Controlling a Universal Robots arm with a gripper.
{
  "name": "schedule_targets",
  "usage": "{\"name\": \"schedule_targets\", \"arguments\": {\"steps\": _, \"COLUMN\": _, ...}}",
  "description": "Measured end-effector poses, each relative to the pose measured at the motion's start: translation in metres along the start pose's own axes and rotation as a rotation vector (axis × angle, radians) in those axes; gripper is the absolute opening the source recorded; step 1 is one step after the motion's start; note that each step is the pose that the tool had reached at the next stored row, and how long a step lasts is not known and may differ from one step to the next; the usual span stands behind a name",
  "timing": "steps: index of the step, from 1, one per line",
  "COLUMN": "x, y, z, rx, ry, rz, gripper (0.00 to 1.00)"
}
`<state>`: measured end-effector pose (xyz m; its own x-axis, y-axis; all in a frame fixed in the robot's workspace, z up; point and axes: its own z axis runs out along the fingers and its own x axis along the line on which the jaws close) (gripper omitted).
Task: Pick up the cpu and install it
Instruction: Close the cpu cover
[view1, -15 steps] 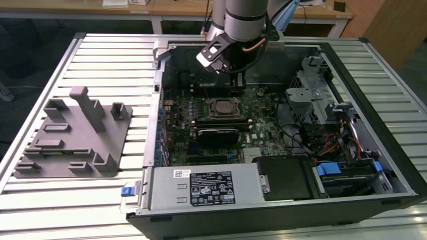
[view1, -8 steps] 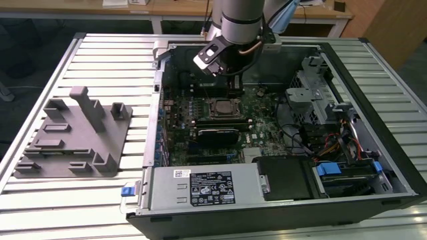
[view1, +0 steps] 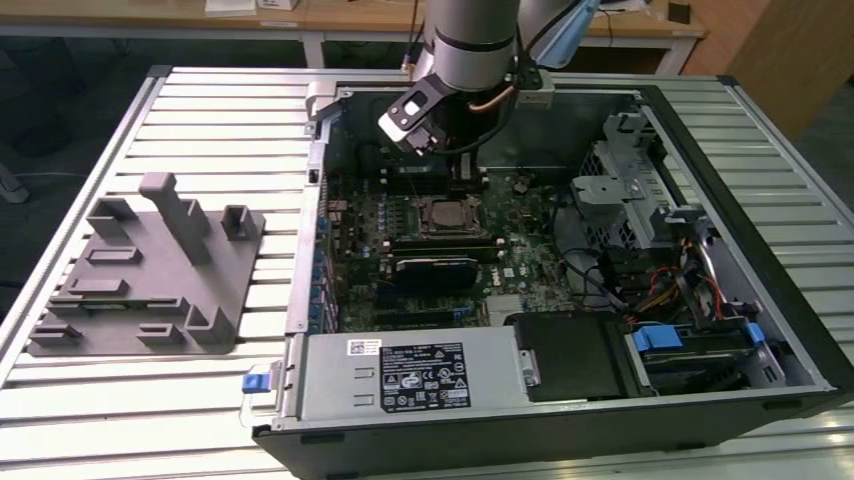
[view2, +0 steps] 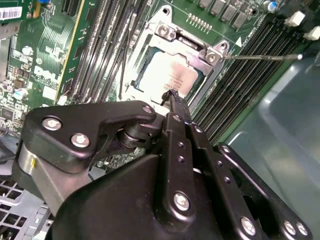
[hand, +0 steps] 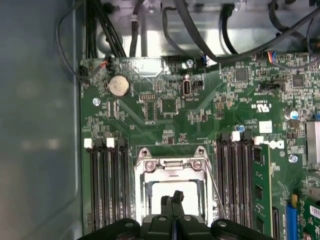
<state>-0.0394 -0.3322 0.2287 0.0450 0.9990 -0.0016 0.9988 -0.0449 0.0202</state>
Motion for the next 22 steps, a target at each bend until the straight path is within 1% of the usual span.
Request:
{"name": "schedule_targets", "arguments": {"steps": 7, "x": -0.0012, "y": -0.0002, "z": 0.0004, "rx": -0.0001, "ry": 0.0000, "rz": 0.000, "gripper": 0.11}}
{"name": "schedule_targets", "arguments": {"steps": 9, "x": -0.0012, "y": -0.0002, "z": 0.0004, "rx": -0.0001, "ry": 0.0001, "rz": -0.008, "gripper": 0.11}}
{"name": "schedule_targets", "arguments": {"steps": 22, "x": -0.0012, "y": -0.0002, "z": 0.0015, "rx": -0.0004, "ry": 0.0048, "rz": -0.241, "gripper": 0.11}}
